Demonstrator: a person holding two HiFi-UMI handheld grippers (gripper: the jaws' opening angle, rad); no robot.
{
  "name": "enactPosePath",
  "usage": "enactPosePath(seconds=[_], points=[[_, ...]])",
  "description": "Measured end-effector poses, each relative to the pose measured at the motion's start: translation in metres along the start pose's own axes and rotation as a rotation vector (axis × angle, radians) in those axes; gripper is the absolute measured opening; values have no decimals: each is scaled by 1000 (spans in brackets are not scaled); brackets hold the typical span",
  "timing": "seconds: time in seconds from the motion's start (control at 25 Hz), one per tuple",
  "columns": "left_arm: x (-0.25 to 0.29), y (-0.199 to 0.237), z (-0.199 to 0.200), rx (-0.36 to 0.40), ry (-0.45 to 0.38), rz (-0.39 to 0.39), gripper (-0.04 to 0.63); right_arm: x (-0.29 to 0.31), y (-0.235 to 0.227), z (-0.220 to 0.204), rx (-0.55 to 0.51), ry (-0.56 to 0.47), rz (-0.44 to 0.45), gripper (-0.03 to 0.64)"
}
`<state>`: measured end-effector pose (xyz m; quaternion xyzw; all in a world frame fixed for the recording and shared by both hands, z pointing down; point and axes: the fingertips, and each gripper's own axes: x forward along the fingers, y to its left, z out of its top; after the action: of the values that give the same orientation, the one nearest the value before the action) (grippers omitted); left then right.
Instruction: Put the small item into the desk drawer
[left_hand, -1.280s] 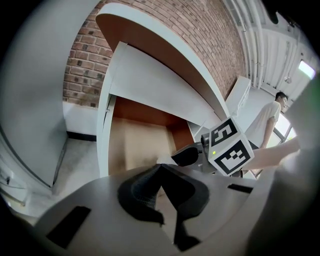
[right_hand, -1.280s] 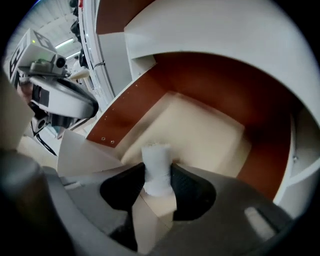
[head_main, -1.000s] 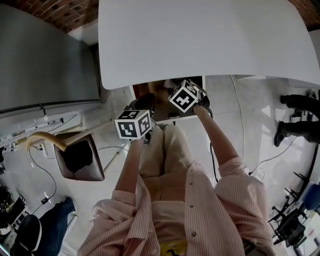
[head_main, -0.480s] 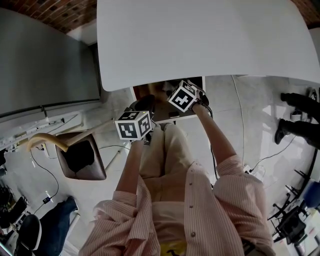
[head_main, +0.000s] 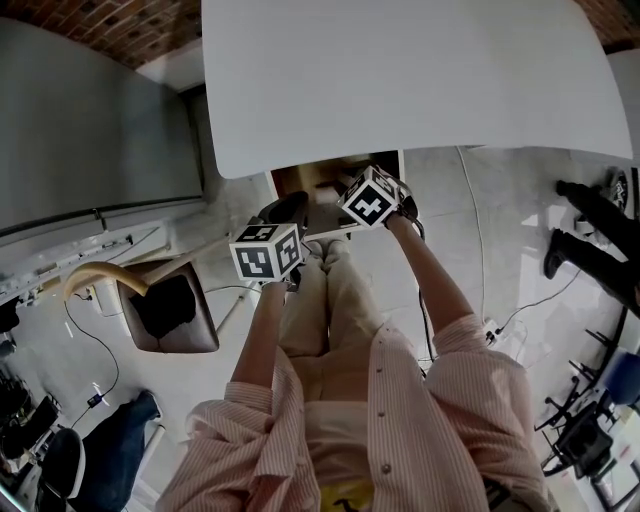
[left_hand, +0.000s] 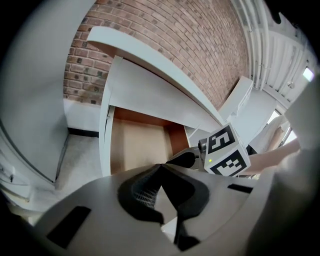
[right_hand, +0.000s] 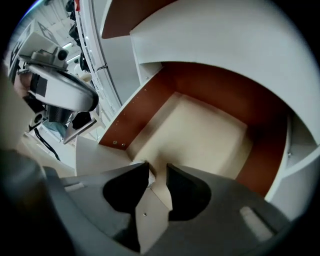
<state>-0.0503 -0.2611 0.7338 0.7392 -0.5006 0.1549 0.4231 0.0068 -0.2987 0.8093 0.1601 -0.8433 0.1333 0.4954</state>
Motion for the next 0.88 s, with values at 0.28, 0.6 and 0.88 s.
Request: enactPosePath(seconds=[0.28,0.6,0.88], points=[[-28,-15,16,23,9,-15,-2,-36,9,15,45,-48,-33,34],[-74,-31,45,78,-26,-47,-2,-102,22,46,153,-204,-69,8],[-121,-51,81,102,-125,-98,-2,-174,30,74,289,-394,-85,8]])
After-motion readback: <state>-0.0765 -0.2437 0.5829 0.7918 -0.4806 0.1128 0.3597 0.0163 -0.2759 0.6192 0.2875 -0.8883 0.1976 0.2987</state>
